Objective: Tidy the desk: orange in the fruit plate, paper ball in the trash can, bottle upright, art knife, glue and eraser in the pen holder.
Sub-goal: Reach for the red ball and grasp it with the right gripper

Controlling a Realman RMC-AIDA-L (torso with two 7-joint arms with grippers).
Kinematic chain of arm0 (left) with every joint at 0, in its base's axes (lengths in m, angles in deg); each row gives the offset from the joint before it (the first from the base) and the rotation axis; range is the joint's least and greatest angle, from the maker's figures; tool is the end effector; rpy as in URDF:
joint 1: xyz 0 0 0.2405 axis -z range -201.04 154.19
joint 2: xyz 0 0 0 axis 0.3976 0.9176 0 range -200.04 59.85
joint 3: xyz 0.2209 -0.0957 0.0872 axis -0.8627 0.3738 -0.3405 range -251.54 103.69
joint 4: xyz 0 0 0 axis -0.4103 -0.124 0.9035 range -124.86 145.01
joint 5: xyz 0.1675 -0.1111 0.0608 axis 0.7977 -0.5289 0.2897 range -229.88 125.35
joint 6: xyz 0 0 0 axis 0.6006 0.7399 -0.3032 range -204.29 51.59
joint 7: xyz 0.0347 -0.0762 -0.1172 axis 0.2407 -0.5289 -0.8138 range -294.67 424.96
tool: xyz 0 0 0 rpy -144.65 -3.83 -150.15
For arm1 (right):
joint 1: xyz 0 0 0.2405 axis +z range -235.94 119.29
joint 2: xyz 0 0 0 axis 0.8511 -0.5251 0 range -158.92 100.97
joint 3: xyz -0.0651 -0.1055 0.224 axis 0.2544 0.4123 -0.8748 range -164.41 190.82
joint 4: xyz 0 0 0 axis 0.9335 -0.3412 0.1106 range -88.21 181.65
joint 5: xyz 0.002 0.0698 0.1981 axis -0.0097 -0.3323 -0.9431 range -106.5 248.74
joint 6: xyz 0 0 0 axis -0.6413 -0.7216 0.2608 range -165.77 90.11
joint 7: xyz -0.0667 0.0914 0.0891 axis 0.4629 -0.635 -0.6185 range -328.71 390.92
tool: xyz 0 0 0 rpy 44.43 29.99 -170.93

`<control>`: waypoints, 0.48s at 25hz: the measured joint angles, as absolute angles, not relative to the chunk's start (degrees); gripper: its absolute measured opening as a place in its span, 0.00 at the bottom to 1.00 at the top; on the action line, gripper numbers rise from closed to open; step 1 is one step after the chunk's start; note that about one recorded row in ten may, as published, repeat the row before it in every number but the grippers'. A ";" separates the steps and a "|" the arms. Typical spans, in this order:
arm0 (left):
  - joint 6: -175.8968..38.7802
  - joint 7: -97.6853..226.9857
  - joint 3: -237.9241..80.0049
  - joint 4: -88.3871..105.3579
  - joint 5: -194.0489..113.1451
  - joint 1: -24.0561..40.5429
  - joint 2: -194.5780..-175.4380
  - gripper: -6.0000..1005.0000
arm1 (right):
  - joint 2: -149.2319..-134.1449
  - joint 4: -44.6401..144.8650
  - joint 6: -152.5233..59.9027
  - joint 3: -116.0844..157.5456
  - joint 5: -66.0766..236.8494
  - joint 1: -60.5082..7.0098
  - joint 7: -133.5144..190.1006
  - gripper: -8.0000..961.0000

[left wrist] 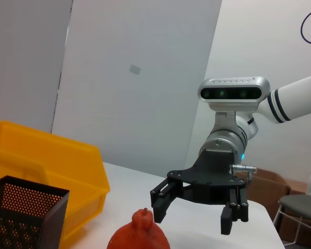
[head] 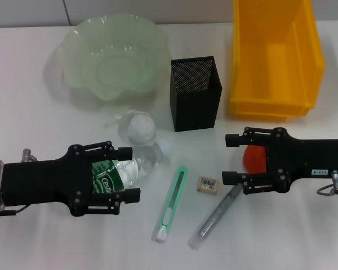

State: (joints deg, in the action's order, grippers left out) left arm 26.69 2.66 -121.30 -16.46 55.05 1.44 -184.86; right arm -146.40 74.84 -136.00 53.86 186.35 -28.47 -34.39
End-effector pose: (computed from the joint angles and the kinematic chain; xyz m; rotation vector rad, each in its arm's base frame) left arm -0.2793 0.2636 -0.0048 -2.9042 -0.4164 -0.9388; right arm 0.2648 0.2917 -0.0182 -2.9031 0.4307 0.8321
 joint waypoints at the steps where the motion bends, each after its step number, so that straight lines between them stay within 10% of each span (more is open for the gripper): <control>1: 26.69 2.66 -121.30 -16.46 55.05 1.44 -184.86 0.83 | -146.40 74.84 -136.00 53.86 186.35 -28.46 -34.37 0.86; 12: 26.83 2.66 -121.21 -16.46 55.05 1.26 -184.95 0.82 | -146.33 74.84 -135.84 53.98 186.35 -28.36 -34.29 0.86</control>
State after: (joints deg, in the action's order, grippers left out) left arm 26.83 2.66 -121.21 -16.46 55.05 1.26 -184.95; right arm -146.33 74.84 -135.84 53.98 186.35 -28.36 -34.29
